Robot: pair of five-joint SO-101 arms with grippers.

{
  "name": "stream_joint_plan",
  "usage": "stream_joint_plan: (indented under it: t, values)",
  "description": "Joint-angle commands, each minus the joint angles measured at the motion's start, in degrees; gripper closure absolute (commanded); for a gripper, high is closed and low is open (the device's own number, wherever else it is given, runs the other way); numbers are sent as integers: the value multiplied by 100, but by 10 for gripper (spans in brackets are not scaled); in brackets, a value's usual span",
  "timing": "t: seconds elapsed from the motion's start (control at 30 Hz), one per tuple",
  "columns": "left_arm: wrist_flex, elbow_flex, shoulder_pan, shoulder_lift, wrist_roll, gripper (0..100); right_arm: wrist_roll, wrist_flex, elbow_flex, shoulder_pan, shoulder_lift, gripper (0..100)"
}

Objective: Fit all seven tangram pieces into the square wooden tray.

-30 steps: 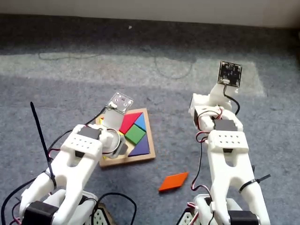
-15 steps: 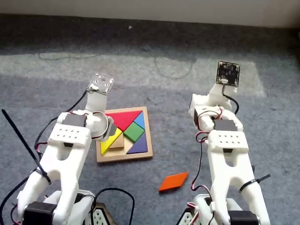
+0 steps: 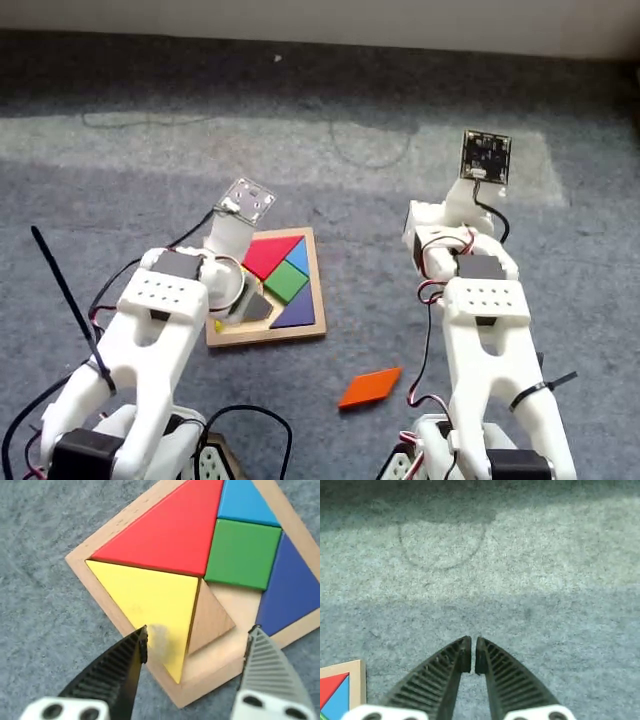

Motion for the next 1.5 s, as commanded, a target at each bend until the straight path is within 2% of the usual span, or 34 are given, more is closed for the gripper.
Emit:
stream_joint_plan:
  t: [0.0, 0.3, 0.47, 0.6, 0.8, 0.93, 1.1, 1.3, 1.47]
  values:
    - [-413, 224, 110, -57, -185, 714, 88, -145, -4, -145, -207, 967]
    - [-598, 532, 145, -48, -255, 716, 88, -145, -4, -145, -207, 967]
    - [-1389, 954, 163, -57, -237, 716, 88, -163, 101, -145, -207, 967]
    - [-1407, 963, 171, -57, -237, 727, 88, -163, 119, -145, -215, 967]
    - [-1415, 980, 277, -57, -281, 870, 97, -163, 119, -145, -215, 967]
    - [-1398, 954, 242, -119, -281, 915, 97, -163, 119, -145, -215, 967]
    - [-1380, 822, 224, -224, -264, 923, 97, -163, 119, -145, -215, 967]
    - [-1143, 725, -330, -1218, -237, 923, 97, -163, 119, -145, -215, 967]
    - [-1143, 725, -453, -1622, -229, 922, 97, -163, 119, -145, -215, 967]
